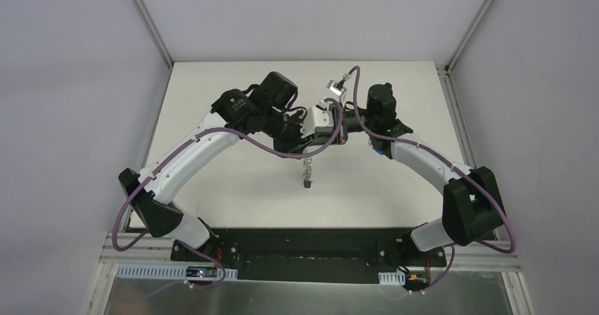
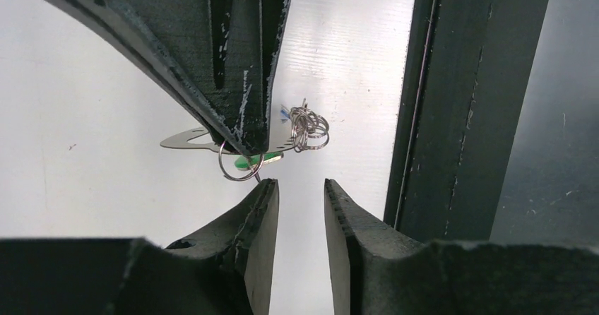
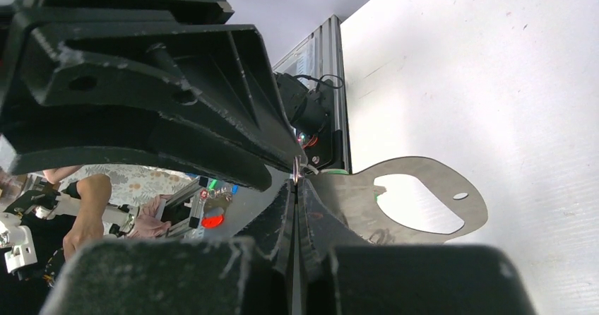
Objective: Put the keys on the keyring
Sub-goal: Insert the key onto the keyring.
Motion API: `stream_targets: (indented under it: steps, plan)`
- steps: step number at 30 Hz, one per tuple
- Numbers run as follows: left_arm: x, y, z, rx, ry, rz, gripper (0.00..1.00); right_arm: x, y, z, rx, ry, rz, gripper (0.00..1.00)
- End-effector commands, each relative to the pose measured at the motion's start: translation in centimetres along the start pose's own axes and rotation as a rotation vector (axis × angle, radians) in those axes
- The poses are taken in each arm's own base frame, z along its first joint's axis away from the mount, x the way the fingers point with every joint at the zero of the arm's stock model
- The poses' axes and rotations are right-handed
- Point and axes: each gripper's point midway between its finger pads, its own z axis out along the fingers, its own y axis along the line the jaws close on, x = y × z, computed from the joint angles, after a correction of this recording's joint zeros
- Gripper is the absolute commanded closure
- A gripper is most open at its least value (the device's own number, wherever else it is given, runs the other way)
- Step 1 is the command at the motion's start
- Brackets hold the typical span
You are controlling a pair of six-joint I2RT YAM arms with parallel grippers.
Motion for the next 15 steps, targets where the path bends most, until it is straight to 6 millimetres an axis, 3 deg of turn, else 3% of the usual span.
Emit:
stream_targets:
  steps: [1, 8, 15]
  plan:
    - [-1.1, 0.7, -1.7, -0.017, -0.064, -0.048, 0.68, -1.9, 2.9, -0.7, -0.049, -0.034, -0.143, 1.0]
    - [-2.8, 2.1, -4.0, 0.025, -0.243, -0.226, 0.61, -2.4, 4.0, -1.2, -0.081, -0.02, -0.236, 1.0]
    - [-5.0, 1.5, -3.9, 0.165, -0.404, -0.314, 0.58, -3.2, 4.5, -1.8, -0.075, -0.038, -0.298, 1.0]
